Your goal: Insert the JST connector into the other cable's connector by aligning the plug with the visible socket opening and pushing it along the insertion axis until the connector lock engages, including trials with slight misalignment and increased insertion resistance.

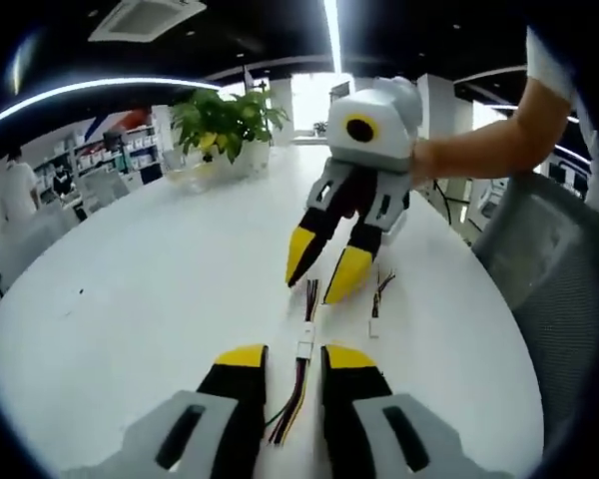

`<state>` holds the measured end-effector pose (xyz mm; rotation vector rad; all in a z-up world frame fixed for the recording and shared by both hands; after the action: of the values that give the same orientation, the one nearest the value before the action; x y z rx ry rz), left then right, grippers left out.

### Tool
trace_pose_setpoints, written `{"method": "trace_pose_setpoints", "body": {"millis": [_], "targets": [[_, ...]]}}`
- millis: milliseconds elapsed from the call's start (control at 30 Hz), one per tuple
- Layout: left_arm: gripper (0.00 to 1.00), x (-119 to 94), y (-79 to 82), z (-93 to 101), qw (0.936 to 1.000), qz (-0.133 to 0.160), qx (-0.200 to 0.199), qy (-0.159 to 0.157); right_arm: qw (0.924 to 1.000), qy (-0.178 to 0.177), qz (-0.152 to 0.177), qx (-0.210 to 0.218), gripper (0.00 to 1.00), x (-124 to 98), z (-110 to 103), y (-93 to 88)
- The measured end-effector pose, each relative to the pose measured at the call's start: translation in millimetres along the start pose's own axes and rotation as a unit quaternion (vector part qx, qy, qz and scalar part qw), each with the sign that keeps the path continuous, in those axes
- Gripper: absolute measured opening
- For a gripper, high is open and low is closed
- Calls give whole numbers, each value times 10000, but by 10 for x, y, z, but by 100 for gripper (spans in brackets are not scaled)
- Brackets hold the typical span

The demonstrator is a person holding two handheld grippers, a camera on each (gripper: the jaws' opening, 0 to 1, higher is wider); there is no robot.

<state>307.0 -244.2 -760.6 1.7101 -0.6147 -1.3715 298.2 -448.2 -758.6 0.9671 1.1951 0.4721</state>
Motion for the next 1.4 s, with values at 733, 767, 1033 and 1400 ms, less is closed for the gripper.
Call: {"method": "trace_pose_setpoints", "body": {"millis": [733, 767, 1033, 1400], "targets": [[17, -279, -93, 500, 9997, 116, -187, -109, 9993, 336, -146, 5, 19, -179, -485, 44], [18, -265, -113, 520, 9997, 85, -191, -113, 9992, 341, -192, -3, 19, -181, -500, 23], [17, -118, -288, 607, 9996, -202, -170, -128, 9972, 399, -627, -85, 17, -104, -536, -195], [14, -51, -358, 567, 9991, -17, -414, -54, 9970, 298, -687, -192, 12, 10, -495, -324]]}}
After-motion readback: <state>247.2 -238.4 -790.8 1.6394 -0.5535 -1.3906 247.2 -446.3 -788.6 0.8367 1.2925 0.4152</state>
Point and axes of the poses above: the point that each gripper's makers call its tool centre point, and the gripper's own axes: x roughly forward along the fingers, z roughly to its right, y roughly out of its top, the point moved 10 cm from there along -x, roughly backward along the fingers, and after that the axes turned 3 degrees about -z, right-handed, at the moved point
